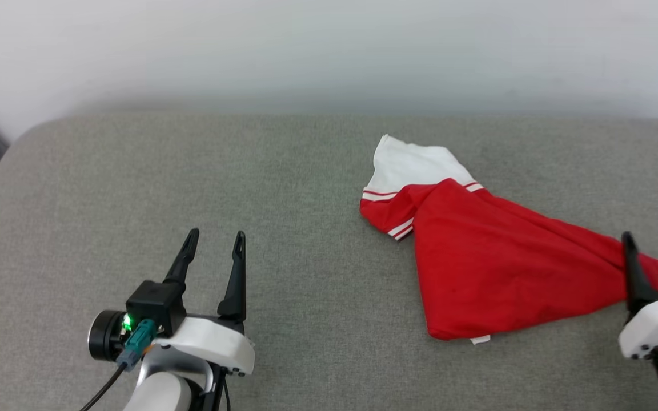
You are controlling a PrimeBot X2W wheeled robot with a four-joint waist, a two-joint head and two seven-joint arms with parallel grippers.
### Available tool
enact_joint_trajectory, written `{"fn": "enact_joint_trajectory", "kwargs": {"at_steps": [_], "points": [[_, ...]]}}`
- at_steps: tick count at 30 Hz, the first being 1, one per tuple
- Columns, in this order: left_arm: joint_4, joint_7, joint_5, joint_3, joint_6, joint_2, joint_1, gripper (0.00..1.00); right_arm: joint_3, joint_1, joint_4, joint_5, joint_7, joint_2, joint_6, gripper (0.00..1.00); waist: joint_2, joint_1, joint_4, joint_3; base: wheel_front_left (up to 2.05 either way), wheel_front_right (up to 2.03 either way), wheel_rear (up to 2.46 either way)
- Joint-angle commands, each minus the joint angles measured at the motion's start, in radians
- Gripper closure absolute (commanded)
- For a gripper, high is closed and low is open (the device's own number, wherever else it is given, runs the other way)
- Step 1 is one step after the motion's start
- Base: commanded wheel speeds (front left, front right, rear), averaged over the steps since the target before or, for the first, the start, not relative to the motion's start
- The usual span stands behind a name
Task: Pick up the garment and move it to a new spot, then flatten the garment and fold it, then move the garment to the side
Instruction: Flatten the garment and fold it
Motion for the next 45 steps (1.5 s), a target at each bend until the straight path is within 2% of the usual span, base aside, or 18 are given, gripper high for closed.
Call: {"fn": "enact_joint_trajectory", "kwargs": {"at_steps": [1, 7, 14, 21, 30, 38, 45], "points": [[0.0, 0.008, -0.003, 0.001, 0.006, 0.005, 0.018, 0.0, 0.021, 0.024, -0.028, -0.014, -0.019, 0.007, -0.001, 0.0, -0.0001, 0.0, -0.011, -0.03, 0.0, 0.0, 0.0], [0.006, 0.03, -0.01, -0.007, 0.017, 0.014, 0.064, 0.0, 0.1, 0.117, -0.169, -0.026, -0.051, 0.053, -0.001, 0.0, -0.0001, 0.0, -0.023, -0.085, 0.0, 0.0, 0.0], [0.008, 0.052, -0.023, -0.007, 0.033, 0.022, 0.113, 0.0, 0.147, 0.235, -0.318, -0.033, -0.026, 0.12, -0.001, 0.0, -0.0001, 0.0, -0.044, -0.115, 0.0, 0.0, 0.0], [0.009, 0.085, -0.028, -0.018, 0.038, 0.024, 0.101, 0.0, 0.172, 0.299, -0.397, -0.029, 0.012, 0.148, -0.001, 0.0, -0.0001, 0.0, -0.086, -0.118, 0.0, 0.0, 0.0], [0.061, 0.228, -0.036, -0.134, -0.065, -0.032, -0.06, 0.0, 0.182, 0.291, -0.438, -0.026, 0.041, 0.154, -0.001, 0.0, -0.0001, 0.0, -0.142, -0.081, 0.0, 0.0, 0.0], [0.166, 0.46, -0.047, -0.265, -0.193, -0.087, -0.251, 0.0, 0.188, 0.248, -0.453, -0.028, 0.037, 0.157, -0.001, 0.0, -0.0001, 0.0, -0.192, 0.004, 0.0, 0.0, 0.0], [0.274, 0.673, -0.064, -0.351, -0.256, -0.083, -0.367, 0.0, 0.203, 0.208, -0.449, -0.013, 0.021, 0.162, -0.001, 0.0, -0.0001, 0.0, -0.225, 0.099, 0.0, 0.0, 0.0]]}}
